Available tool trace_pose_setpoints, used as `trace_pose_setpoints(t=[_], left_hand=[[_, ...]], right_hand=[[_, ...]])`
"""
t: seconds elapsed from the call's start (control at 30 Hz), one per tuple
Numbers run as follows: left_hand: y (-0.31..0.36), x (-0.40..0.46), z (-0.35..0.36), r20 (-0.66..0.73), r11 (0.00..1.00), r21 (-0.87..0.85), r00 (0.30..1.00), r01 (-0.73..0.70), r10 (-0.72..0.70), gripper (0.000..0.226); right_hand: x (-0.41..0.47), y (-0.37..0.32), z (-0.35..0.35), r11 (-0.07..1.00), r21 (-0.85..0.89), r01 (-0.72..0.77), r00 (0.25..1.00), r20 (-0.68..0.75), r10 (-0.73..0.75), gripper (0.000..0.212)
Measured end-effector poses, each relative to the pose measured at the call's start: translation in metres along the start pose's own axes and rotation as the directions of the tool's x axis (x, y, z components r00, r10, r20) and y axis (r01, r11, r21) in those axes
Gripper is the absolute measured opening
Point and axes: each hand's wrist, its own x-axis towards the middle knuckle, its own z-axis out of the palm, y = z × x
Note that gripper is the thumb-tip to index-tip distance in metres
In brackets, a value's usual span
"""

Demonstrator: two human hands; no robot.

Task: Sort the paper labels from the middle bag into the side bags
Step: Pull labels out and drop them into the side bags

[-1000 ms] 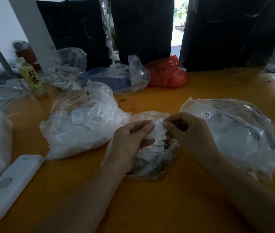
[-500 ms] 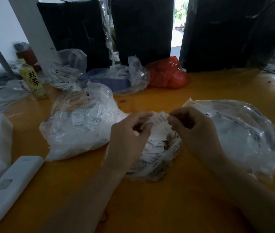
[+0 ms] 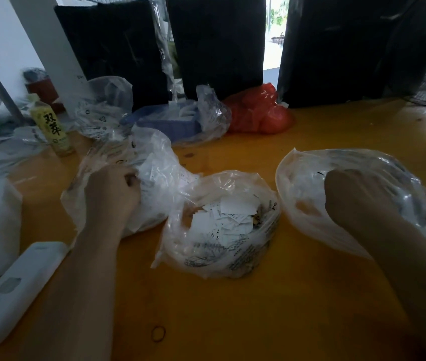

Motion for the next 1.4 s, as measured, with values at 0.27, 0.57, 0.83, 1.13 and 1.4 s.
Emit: trace_pose_setpoints(t=[0.27,0.57,0.83,1.13,1.4], left_hand=[[0.004,0.006,0.01,0.083,0.997,-0.007,0.994,0.074,-0.073,0.049],[0.061,-0.034,0.01,-0.384,0.892,-0.308,0.901,-0.331,0.202,0.032],[0.096,-0.076,0.029,0.23,0.628,-0.778,0.923,-0.016,0.31,0.03],[0.1,-0.072,0.039,0.605,0.21,-0.796,0.741,0.568,0.289,0.054],[0.094,-0.071,0.039,0.622,0.061,-0.778,0.75,0.626,0.225,0.029]], right_hand=[[0.004,0.005,0.008,0.998,-0.029,-0.058,0.977,0.202,0.063,0.028],[0.011,-0.005,0.005,0.918,0.394,-0.045,0.994,-0.07,0.079,0.039],[-0.006,-0.037,-0.006,0.181,0.981,0.066,0.987,-0.091,0.13,0.014],[-0.025,-0.068,0.008,0.117,0.975,0.187,0.967,-0.162,-0.196,0.011],[-0.023,-0.068,0.014,0.156,0.972,0.177,0.967,-0.141,-0.214,0.009]])
